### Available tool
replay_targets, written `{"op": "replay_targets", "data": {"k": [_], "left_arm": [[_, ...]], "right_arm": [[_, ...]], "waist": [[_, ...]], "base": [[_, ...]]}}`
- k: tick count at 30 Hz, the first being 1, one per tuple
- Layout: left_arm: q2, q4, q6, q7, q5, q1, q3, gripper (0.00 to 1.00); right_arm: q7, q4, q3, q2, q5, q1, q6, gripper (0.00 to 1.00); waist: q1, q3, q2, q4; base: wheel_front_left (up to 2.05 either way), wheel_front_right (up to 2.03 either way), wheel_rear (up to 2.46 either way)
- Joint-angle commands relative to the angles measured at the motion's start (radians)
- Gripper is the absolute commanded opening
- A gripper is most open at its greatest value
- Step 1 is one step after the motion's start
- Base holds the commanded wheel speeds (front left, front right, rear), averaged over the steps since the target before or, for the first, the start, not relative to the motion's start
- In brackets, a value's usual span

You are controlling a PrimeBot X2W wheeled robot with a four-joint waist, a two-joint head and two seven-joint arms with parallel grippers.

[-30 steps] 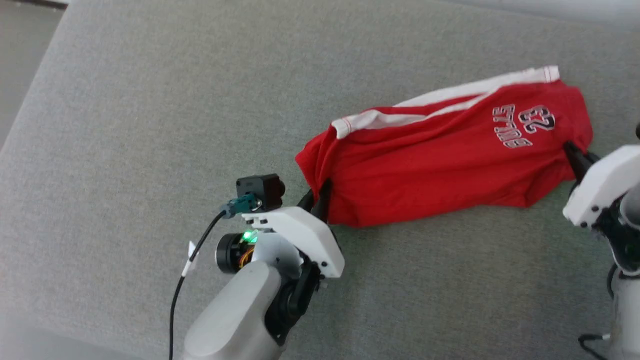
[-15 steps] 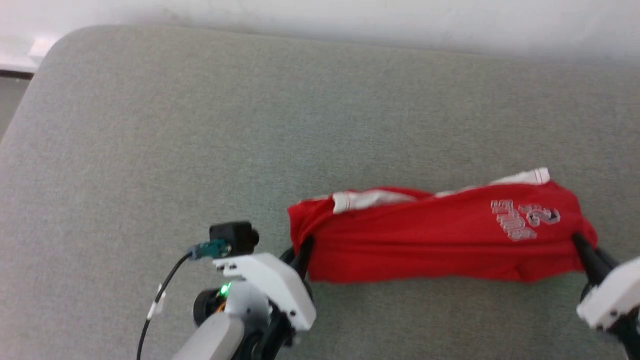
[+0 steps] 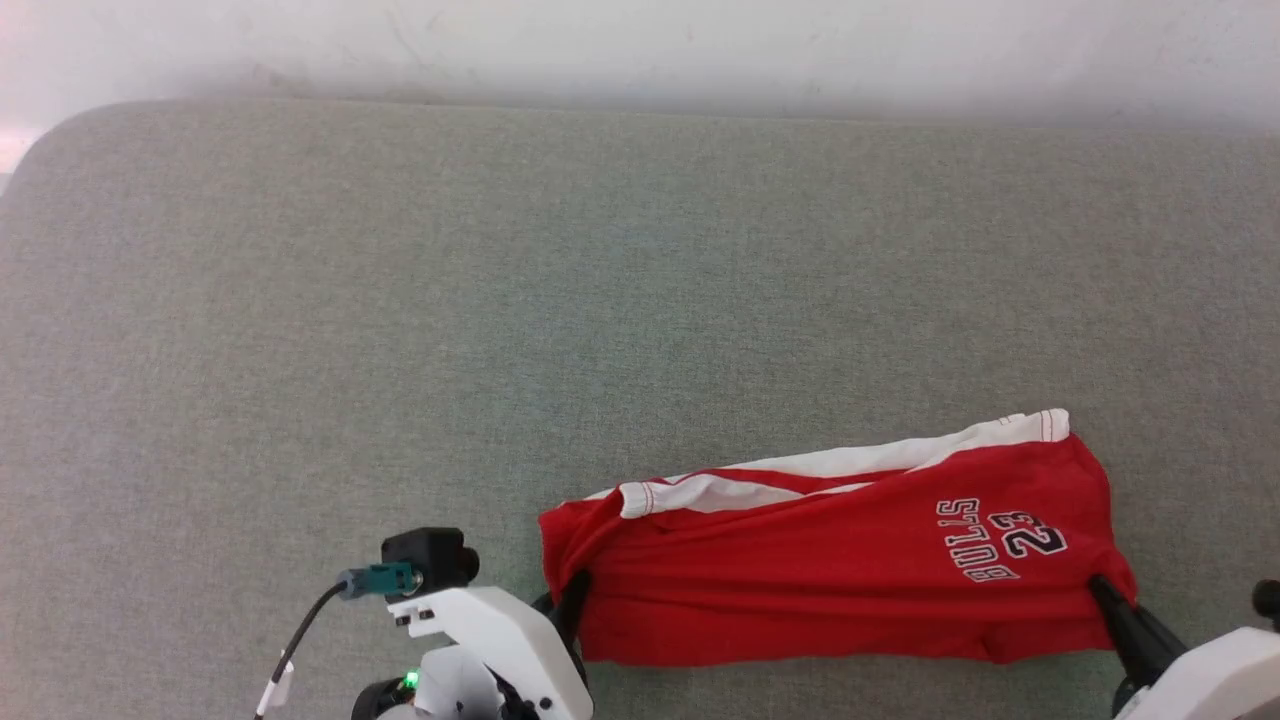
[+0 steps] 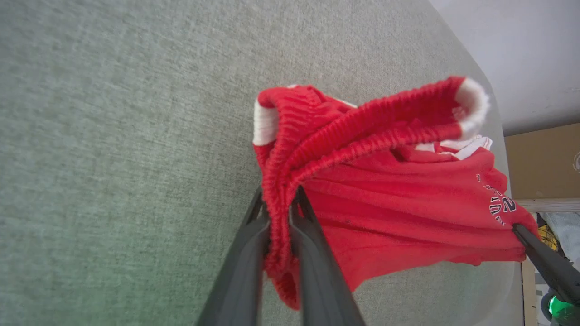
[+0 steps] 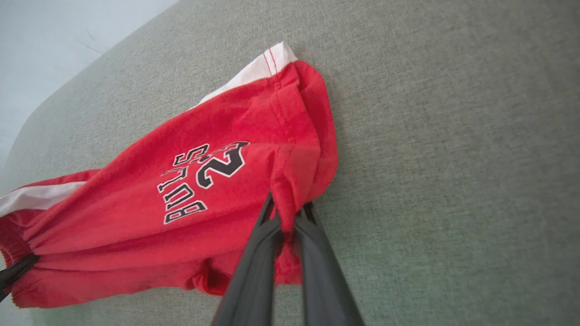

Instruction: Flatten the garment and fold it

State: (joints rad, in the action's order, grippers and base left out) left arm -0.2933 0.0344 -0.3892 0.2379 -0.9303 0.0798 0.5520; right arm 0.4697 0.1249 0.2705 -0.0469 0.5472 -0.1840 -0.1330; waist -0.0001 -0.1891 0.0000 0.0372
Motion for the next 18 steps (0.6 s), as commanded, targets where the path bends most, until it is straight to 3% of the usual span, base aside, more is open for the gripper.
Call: {"op": "replay_targets", "data": {"k": [1,5,6,7,8,9,13,18], "left_arm": [[-0.002,-0.019,-0.005,0.003,-0.007,-0.003,-0.006,0.00],[0.016,-0.071,-0.001,0.006,-0.012,0.012,0.002,0.04],[0.018,-0.085,-0.001,0.006,-0.010,0.016,0.005,0.13],[0.021,-0.098,-0.001,0.004,-0.009,0.018,0.005,0.37],[0.024,-0.109,-0.002,0.000,-0.006,0.021,0.005,0.99],[0.026,-0.119,-0.003,-0.007,-0.003,0.024,0.006,1.00],[0.041,-0.132,0.002,-0.048,-0.004,0.019,-0.009,1.00],[0.017,-0.073,0.001,-0.155,0.031,-0.014,-0.050,1.00]], "right_arm": [[-0.016,-0.017,-0.007,-0.003,-0.005,0.010,0.002,0.00],[-0.026,-0.066,-0.030,-0.003,-0.016,0.028,0.002,0.00],[-0.023,-0.078,-0.036,-0.003,-0.022,0.031,0.002,0.04],[-0.021,-0.087,-0.041,-0.003,-0.030,0.034,0.002,0.22],[-0.023,-0.095,-0.043,-0.003,-0.037,0.036,0.002,0.51],[-0.025,-0.100,-0.044,-0.003,-0.042,0.038,0.002,1.00],[-0.021,-0.102,-0.055,-0.003,-0.047,0.027,0.002,1.00],[-0.023,-0.028,-0.022,-0.003,-0.081,-0.003,0.002,1.00]], "waist": [[0.0001,-0.001,0.0000,-0.004],[0.0001,0.003,0.0000,-0.003],[0.0001,0.004,0.0000,-0.002],[0.0001,0.006,0.0000,-0.001],[0.0001,0.008,0.0000,0.001],[0.0001,0.012,0.0000,0.003],[0.0001,0.029,0.0000,0.010],[0.0001,0.044,0.0000,0.008]], "base": [[0.00,0.00,0.00],[0.00,0.00,0.00],[0.00,0.00,0.00],[0.00,0.00,0.00],[0.00,0.00,0.00],[0.00,0.00,0.00],[0.00,0.00,0.00],[0.00,0.00,0.00]]}}
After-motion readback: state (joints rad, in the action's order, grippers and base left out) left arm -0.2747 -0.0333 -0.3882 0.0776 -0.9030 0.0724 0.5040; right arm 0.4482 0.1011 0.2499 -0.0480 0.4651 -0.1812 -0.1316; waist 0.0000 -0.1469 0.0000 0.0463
